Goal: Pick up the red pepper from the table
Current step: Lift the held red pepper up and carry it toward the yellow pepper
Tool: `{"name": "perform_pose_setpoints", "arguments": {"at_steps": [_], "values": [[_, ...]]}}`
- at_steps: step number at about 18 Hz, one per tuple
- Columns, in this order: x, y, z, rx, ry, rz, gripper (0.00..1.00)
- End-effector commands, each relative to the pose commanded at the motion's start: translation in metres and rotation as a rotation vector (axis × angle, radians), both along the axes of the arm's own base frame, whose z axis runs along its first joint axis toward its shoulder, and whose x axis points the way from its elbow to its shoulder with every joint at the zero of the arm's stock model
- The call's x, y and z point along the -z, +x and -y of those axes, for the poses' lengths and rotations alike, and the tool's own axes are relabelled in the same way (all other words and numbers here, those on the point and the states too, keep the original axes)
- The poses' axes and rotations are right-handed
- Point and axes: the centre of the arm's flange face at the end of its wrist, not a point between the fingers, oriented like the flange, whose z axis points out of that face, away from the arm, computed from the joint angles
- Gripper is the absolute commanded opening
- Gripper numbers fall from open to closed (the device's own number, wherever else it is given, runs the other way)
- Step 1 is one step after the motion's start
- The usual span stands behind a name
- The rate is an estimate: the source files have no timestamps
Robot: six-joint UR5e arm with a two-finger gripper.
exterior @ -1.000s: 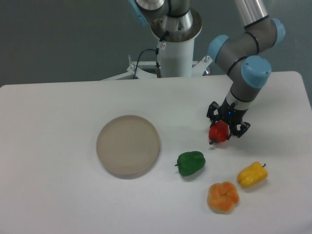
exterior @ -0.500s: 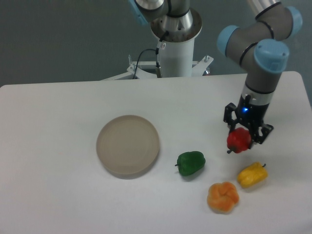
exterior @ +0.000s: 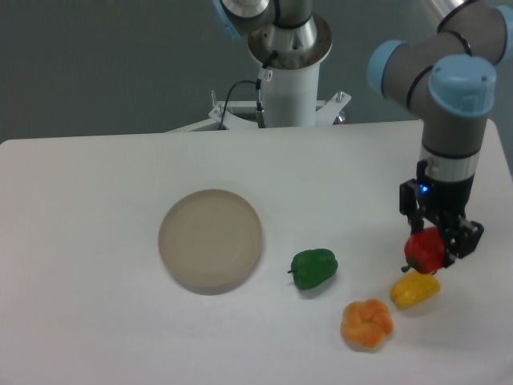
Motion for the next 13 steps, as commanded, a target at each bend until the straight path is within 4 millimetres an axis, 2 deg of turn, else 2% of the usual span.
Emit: {"name": "perform_pose_setpoints", "arguments": {"at_steps": [6, 7, 11, 13], "values": [[0.006, 0.001, -0.008, 0.007, -0.01, 0.001, 0.32], [0.013, 0.0, -0.01, 0.009, -0.015, 0.007, 0.32], [0.009, 0.0, -0.014, 0.015, -0.011, 0.0, 0.32], [0.013, 0.006, -0.021, 0.022, -0.01, 0.004, 0.32]]}}
